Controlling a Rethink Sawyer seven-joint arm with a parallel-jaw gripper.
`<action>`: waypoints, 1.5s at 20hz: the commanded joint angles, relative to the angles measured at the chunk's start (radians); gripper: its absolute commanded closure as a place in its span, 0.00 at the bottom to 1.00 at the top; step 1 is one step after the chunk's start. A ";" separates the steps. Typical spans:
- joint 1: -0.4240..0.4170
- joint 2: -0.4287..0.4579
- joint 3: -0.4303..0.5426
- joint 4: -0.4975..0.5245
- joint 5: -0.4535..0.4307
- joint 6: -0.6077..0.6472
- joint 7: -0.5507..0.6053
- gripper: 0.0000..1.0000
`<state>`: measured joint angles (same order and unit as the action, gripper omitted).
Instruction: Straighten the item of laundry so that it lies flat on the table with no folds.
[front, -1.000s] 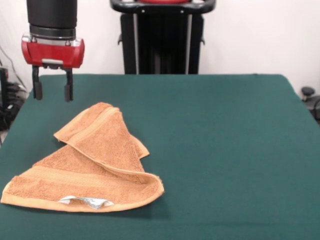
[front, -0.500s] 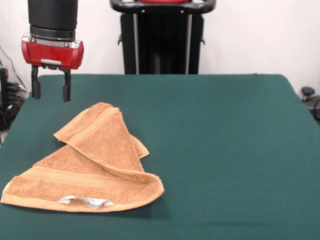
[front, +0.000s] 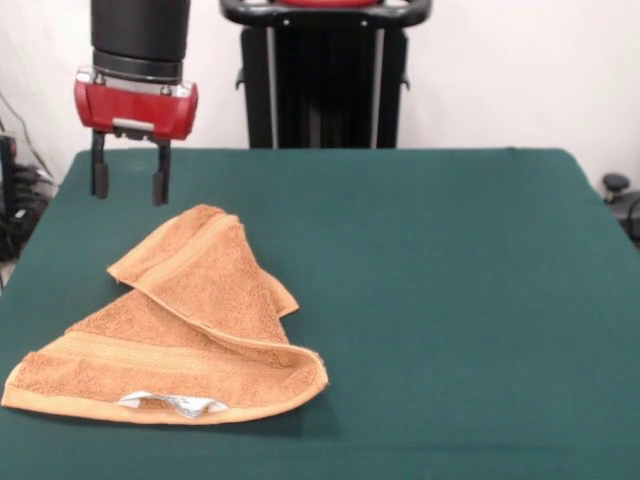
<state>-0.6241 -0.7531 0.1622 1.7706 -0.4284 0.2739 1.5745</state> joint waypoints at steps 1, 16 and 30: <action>0.076 0.076 -0.034 0.067 0.077 -0.036 0.255 0.00; 0.174 0.113 -0.109 0.066 0.184 -0.114 0.283 0.00; 0.308 0.163 -0.196 0.040 0.330 -0.168 0.305 0.00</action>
<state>-0.3934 -0.6493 -0.0145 1.7764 -0.1908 0.1586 1.5745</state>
